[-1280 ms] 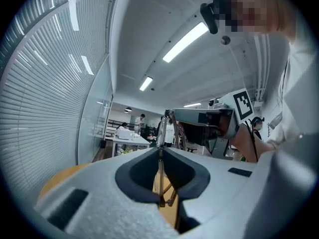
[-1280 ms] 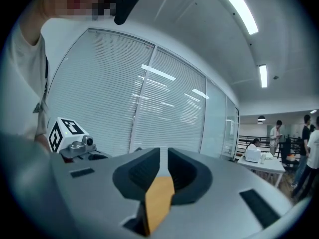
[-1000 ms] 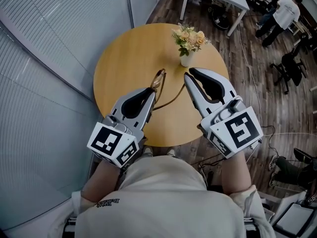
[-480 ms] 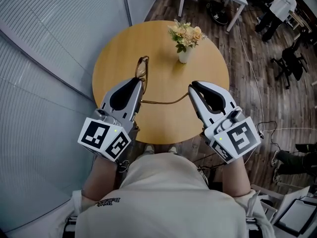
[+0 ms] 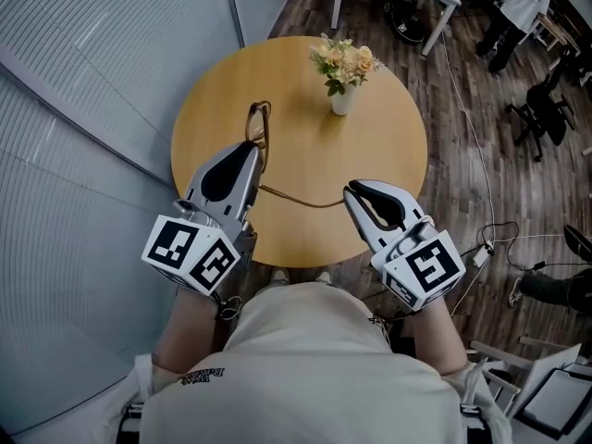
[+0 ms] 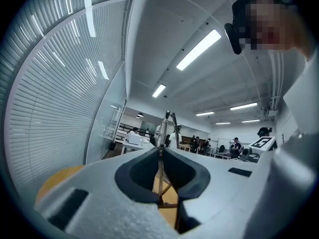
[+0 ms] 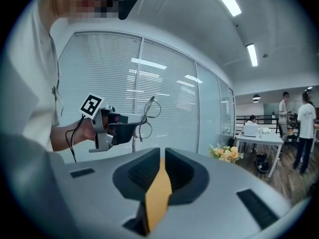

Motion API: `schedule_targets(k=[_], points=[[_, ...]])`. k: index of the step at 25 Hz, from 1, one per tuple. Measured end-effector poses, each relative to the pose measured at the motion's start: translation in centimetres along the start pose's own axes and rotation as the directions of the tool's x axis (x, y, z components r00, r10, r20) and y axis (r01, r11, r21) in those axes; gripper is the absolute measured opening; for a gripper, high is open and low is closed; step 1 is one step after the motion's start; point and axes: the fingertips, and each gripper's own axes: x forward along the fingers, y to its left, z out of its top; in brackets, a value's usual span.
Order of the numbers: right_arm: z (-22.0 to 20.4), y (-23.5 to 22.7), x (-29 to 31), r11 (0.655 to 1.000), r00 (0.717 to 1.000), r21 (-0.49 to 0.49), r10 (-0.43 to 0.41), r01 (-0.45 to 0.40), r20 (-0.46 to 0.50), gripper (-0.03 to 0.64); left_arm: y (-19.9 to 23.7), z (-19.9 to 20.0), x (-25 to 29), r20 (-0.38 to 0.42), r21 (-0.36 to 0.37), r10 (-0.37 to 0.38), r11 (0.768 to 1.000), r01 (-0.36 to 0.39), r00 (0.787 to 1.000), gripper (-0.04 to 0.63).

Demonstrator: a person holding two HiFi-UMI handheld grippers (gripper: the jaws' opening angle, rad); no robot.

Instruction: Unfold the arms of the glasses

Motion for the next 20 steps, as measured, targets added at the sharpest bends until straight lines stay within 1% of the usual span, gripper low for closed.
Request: schedule_targets(k=[3,6,11,15,17,20], points=[[-1.0,0.2,0.1,1.0,1.0,0.011,0.003,-0.003,-0.018,0.034,0.0,-0.4,0.1,-0.015,0.012,0.002,1.0,-0.002,1.0,0.043],[-0.7,-0.1,-0.2,1.0,1.0,0.01,-0.014,0.014,-0.012,0.034,-0.2,-0.8,0.2,-0.029,0.03,0.001,1.0,0.0,1.0,0.044],[1.6,-1.0,-0.5,0.998,0.999,-0.061,-0.033,0.034,0.022,0.034,-0.8,-1.5,0.4,-0.045,0.055,-0.011,0.998,0.013,0.999,0.044],[3.8,-0.2,-0.1,0.992,1.0,-0.125,0.001,0.002,0.03,0.034,-2.0,-1.4,0.4,-0.056,0.08,-0.034,0.996,0.039,0.998,0.043],[4.1,0.9,0.7,0.986,0.999,-0.162,0.041,-0.042,-0.01,0.034,-2.7,-1.4,0.3,-0.063,0.096,-0.045,0.994,0.051,0.997,0.043],[3.2,2.7,1.7,0.967,0.985,-0.214,0.108,-0.136,-0.136,0.034,-3.7,-1.5,0.1,-0.074,0.115,-0.064,0.991,0.072,0.995,0.043]])
